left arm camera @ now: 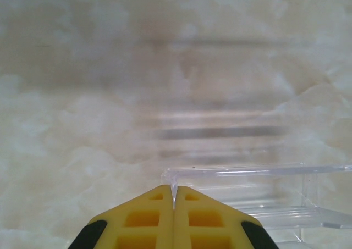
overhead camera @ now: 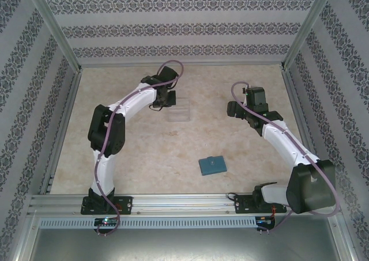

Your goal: Take the credit cards out of the card holder

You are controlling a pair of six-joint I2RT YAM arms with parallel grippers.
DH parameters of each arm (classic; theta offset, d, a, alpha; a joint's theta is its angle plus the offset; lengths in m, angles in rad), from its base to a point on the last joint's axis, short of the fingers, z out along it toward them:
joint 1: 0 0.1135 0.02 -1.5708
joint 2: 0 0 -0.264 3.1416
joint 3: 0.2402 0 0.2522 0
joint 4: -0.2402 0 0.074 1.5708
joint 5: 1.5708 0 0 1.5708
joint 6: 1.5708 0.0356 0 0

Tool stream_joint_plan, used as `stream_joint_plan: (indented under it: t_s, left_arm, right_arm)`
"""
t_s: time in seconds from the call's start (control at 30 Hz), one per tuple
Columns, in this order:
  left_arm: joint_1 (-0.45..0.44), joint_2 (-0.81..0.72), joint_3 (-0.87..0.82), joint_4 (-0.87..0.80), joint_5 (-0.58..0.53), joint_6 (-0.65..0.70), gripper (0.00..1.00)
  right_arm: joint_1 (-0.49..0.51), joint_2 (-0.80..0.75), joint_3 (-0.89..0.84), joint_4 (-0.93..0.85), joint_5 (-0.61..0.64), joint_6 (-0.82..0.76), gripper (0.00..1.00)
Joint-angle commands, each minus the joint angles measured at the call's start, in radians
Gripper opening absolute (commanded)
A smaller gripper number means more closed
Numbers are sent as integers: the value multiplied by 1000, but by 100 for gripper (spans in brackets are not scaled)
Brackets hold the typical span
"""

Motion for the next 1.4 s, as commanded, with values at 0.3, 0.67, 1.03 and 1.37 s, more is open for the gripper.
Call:
stream_joint_plan:
  t_s: [0.3,0.67,1.03,1.37]
  left_arm:
    - [-28,94,118,-86,-65,-36,0]
    - [-27,113,109,-81,-70,-48,1]
    - [-28,98,94,-74,-72,-52,15]
    - [-27,61,80,-71,-67,-45,24]
  right_arm:
    - [9,-28,-11,-18,27,17,89]
    - [9,-30,-18,-19,23,18,89]
    - [14,-34,15,-55,8,15,89]
    - [30,-34,34,-94,-40,23,88]
